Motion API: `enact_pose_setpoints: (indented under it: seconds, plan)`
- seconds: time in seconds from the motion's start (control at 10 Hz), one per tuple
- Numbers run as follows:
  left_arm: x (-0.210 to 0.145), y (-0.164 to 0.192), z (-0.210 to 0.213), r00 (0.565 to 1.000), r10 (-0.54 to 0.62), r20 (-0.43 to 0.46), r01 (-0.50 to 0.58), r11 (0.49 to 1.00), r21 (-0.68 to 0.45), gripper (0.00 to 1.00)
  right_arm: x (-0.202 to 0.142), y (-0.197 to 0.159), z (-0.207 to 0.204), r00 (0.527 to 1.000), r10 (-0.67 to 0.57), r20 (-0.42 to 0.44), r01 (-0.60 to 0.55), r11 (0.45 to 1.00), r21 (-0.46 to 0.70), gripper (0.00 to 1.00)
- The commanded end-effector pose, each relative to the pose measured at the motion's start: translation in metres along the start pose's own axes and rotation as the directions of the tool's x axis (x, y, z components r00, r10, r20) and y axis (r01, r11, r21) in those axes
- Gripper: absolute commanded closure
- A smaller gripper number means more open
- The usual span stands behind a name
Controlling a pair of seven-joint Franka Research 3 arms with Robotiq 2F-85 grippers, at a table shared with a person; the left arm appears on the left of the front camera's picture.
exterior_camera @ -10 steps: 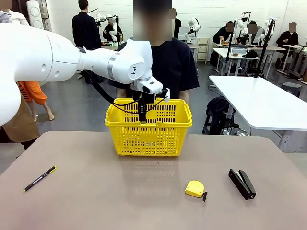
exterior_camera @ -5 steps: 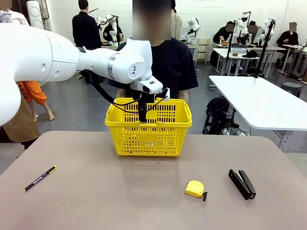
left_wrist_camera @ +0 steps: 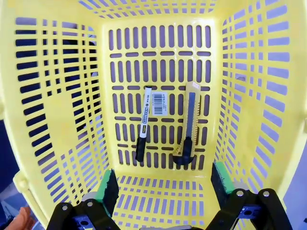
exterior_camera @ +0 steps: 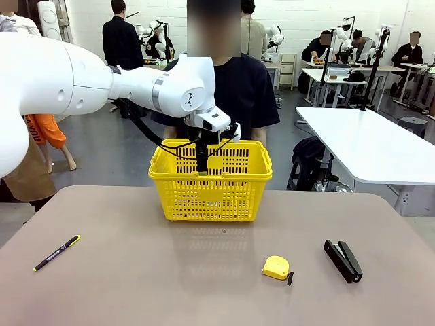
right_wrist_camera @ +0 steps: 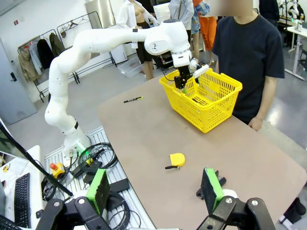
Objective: Place the items the person wants into the basket.
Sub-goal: Pick up the item the person points to and place it in the Market Basket.
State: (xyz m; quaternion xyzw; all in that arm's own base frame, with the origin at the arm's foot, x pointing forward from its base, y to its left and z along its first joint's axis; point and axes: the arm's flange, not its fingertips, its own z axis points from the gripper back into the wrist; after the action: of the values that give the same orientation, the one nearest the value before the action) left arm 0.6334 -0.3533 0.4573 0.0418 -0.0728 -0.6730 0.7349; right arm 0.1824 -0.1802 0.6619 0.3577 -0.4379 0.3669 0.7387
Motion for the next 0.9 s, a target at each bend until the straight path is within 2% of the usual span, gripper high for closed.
enact_pose_setpoints:
  seconds: [0.0, 0.2, 0.4, 0.8]
  plan:
    - [-0.003, -0.004, 0.043, 0.992, 0.128, -0.001, -0.128, 0.990, 0.062, 0.00, 0.002, -0.001, 0.000, 1.000, 0.014, 0.021, -0.014, 1.000, 0.013, 0.00]
    - [-0.014, -0.030, 0.113, 0.950, 0.308, -0.058, -0.294, 0.940, 0.176, 0.00, 0.002, -0.001, 0.000, 1.000, 0.014, 0.021, -0.014, 1.000, 0.013, 0.00]
    - [-0.039, -0.073, 0.165, 0.915, 0.401, -0.052, -0.380, 0.897, 0.225, 0.00, 0.002, -0.001, 0.000, 1.000, 0.014, 0.021, -0.014, 1.000, 0.013, 0.00]
    - [-0.104, -0.152, 0.213, 0.835, 0.550, -0.008, -0.528, 0.805, 0.270, 0.00, 0.002, -0.001, 0.000, 1.000, 0.014, 0.021, -0.014, 1.000, 0.013, 0.00]
